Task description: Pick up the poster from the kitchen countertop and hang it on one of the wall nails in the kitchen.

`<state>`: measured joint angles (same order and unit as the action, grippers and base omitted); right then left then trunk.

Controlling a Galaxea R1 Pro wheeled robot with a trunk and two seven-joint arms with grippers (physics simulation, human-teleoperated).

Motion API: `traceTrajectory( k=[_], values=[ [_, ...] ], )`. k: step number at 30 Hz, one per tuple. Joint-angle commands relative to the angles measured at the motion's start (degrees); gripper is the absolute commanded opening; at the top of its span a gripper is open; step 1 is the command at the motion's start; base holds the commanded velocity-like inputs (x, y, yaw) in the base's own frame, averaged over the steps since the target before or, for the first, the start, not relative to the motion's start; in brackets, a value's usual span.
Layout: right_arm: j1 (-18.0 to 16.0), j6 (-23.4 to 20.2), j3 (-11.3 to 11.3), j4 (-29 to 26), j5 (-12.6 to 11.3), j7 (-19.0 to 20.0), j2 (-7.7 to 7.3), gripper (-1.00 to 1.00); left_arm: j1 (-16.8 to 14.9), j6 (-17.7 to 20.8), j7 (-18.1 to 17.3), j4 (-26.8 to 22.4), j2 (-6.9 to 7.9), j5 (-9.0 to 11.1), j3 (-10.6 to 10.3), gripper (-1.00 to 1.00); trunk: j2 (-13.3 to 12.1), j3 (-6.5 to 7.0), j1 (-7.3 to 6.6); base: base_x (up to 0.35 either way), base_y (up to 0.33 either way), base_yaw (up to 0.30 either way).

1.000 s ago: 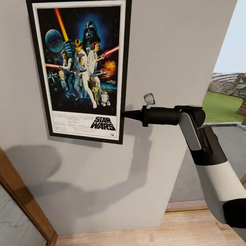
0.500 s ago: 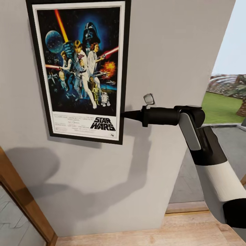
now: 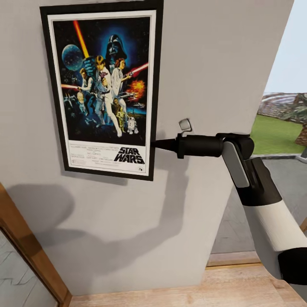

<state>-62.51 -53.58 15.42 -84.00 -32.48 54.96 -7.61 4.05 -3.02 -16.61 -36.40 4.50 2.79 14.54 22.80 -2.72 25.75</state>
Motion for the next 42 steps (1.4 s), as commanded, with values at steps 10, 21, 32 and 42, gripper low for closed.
traceTrajectory(
  k=[10, 21, 32, 42],
  values=[
    [0.0, -0.3, 0.0, 0.2, -0.3, 0.1, -0.04, -1.00, 0.0, 0.0, -0.4, -0.1, -0.02, 0.3, 0.1, 1.00, 0.1, -0.12, 0.04, 0.000, 0.000, 0.000],
    [0.0, -0.2, 0.0, 0.2, -0.4, 0.1, -0.04, -1.00, 0.0, 0.0, -0.4, -0.1, -0.02, 0.3, 0.1, 1.00, 0.1, -0.12, 0.04, 0.000, 0.000, 0.000],
    [0.0, -0.2, 0.0, 0.2, -0.4, 0.1, -0.04, -1.00, 0.0, 0.0, -0.4, -0.1, -0.02, 0.3, 0.1, 1.00, 0.1, -0.12, 0.04, 0.000, 0.000, 0.000],
    [0.0, -0.2, 0.0, 0.2, -0.4, 0.1, -0.04, -1.00, 0.0, 0.0, -0.4, 0.0, -0.02, 0.3, 0.1, 1.00, 0.1, -0.12, 0.04, 0.000, 0.066, 0.000]
  ],
)
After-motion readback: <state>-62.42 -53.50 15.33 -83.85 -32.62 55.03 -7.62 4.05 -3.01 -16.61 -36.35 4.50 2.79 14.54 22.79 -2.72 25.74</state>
